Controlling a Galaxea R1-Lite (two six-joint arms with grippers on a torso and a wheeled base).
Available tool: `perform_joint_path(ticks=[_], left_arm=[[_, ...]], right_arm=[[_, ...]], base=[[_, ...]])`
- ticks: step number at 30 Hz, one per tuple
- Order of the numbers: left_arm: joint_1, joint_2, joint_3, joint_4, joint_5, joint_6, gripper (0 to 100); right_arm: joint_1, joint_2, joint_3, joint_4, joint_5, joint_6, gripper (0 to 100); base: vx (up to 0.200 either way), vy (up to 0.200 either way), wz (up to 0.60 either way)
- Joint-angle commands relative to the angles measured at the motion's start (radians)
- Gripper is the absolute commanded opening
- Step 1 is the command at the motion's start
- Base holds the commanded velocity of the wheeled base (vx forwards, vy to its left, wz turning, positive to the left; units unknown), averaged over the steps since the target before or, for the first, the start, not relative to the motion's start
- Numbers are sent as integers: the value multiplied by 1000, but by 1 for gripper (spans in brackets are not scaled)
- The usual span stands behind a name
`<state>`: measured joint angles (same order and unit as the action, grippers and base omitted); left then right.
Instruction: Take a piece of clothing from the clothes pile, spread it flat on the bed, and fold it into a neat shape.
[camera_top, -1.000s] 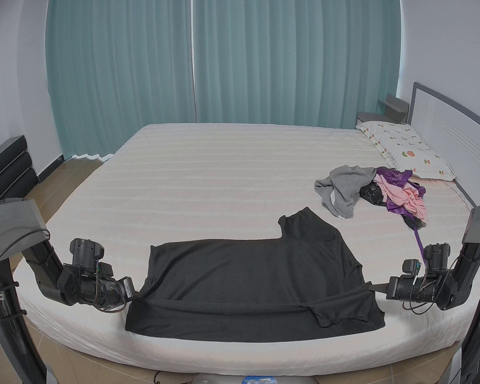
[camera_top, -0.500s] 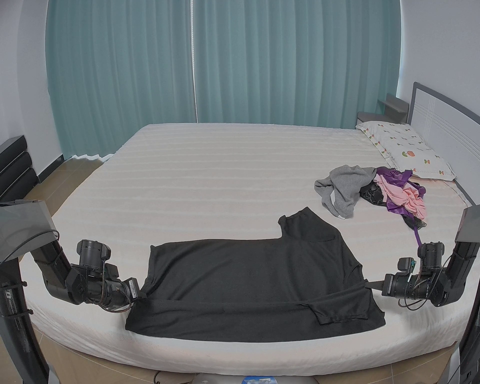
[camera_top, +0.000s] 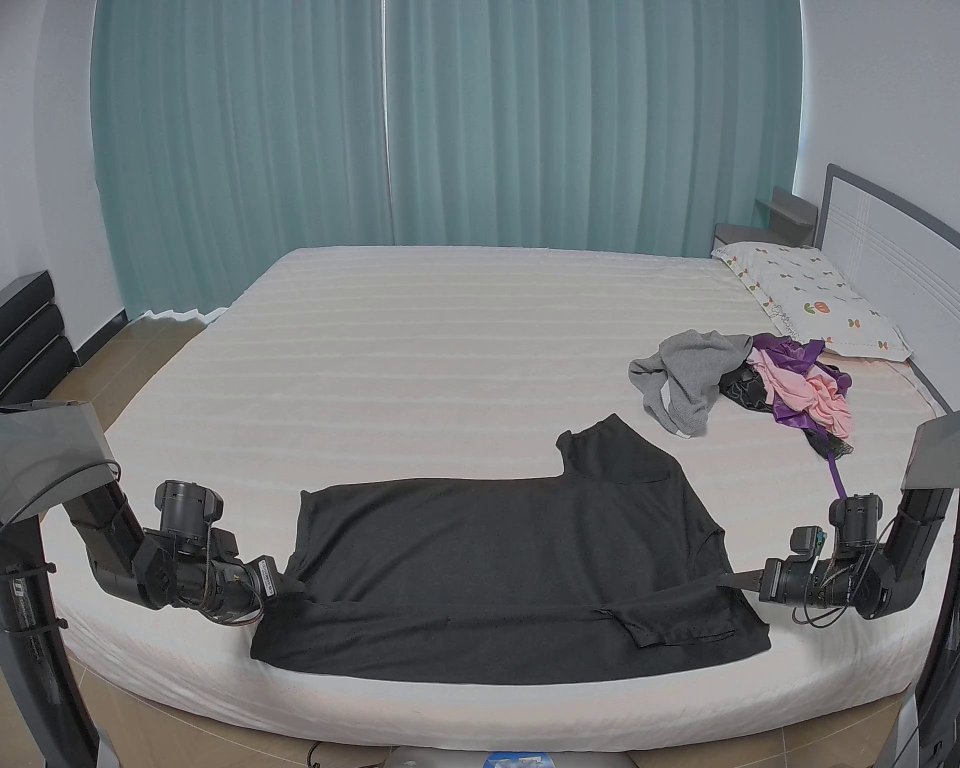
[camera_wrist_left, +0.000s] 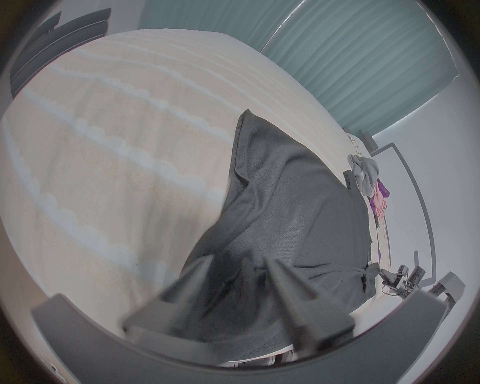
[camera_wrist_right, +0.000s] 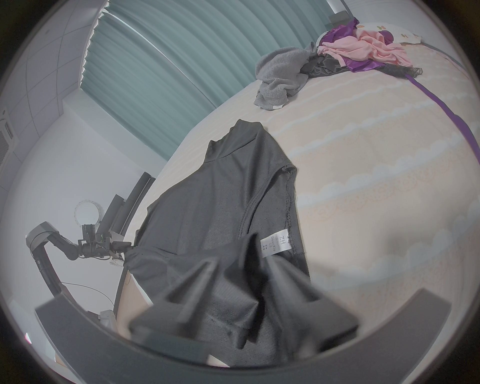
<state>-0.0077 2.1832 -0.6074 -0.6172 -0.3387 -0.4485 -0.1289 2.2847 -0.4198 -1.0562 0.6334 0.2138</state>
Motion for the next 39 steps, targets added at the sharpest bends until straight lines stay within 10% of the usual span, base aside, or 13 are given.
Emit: perform_joint_path(ticks=[1, 17, 39], left_arm=[[-2, 0, 0, -1, 0, -2, 100], [9, -51, -17, -2, -2, -177, 100], [29, -40, -124, 10, -2, -182, 100]], right_arm=[[0, -2, 6, -1, 6, 1, 100], [-23, -45, 13, -7, 11, 122, 100], [-15, -47, 35, -34, 12, 124, 100]], base=[[0, 0, 0], [25, 0, 0], [36, 0, 0]])
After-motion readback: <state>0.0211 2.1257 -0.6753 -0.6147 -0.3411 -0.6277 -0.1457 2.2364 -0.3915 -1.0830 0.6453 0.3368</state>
